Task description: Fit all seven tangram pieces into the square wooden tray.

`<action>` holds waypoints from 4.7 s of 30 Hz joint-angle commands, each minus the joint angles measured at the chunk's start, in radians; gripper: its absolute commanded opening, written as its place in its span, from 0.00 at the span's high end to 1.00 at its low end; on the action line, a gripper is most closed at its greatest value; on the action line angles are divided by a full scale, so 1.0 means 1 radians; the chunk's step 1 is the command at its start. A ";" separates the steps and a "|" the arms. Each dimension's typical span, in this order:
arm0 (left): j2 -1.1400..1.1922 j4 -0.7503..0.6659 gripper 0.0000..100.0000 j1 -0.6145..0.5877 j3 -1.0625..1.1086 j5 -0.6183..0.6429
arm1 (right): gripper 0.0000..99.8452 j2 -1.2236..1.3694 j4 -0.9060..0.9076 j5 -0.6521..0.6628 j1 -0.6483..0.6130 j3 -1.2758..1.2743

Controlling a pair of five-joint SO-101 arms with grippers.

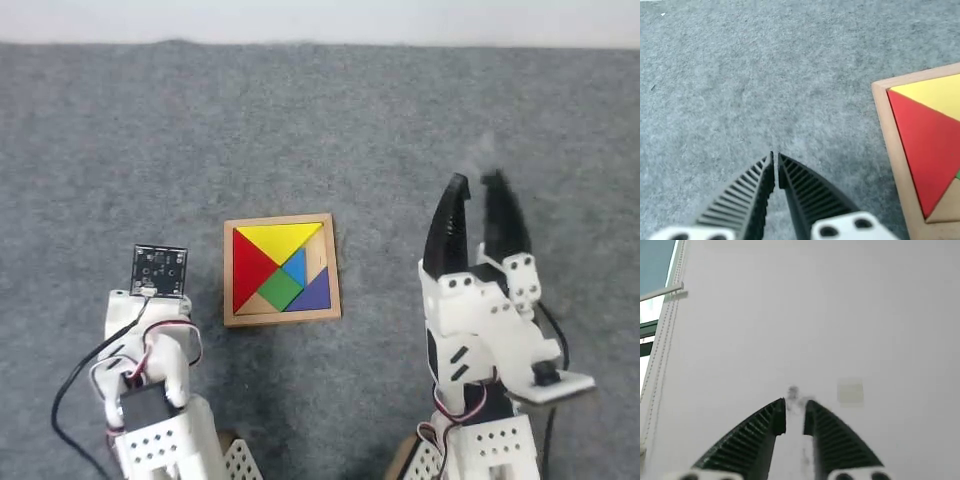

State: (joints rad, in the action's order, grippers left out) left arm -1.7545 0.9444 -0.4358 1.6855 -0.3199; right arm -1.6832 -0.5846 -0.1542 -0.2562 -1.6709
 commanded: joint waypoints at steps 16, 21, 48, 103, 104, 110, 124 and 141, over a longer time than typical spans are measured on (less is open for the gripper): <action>-0.003 -0.021 0.98 -0.002 0.001 -0.002 | 0.99 -0.012 0.568 -0.011 0.176 -0.020; -0.003 -0.021 0.98 -0.006 0.001 -0.002 | 0.99 -0.019 0.727 -0.011 0.217 -0.020; -0.002 -0.020 0.98 -0.006 0.001 -0.003 | 0.99 -0.012 1.219 -0.005 0.177 -0.020; -0.002 -0.020 0.98 -0.006 0.001 -0.003 | 0.99 -0.021 1.570 -0.011 0.466 -0.020; -0.002 -0.020 0.98 -0.006 0.001 -0.003 | 0.99 -0.021 1.560 -0.012 0.430 -0.020; -0.002 -0.020 0.98 -0.006 0.001 -0.003 | 0.99 -0.021 1.480 -0.011 0.326 -0.020; -0.002 -0.020 0.98 -0.006 0.001 -0.003 | 0.99 -0.021 1.297 -0.011 0.223 -0.020; -0.002 -0.020 0.98 -0.006 0.001 -0.003 | 0.99 -0.012 1.228 -0.012 0.188 -0.020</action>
State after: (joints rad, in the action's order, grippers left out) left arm -1.7545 0.9429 -0.4358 1.6947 -0.3199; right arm -1.6817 0.6720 -0.1542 -0.0598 -1.6709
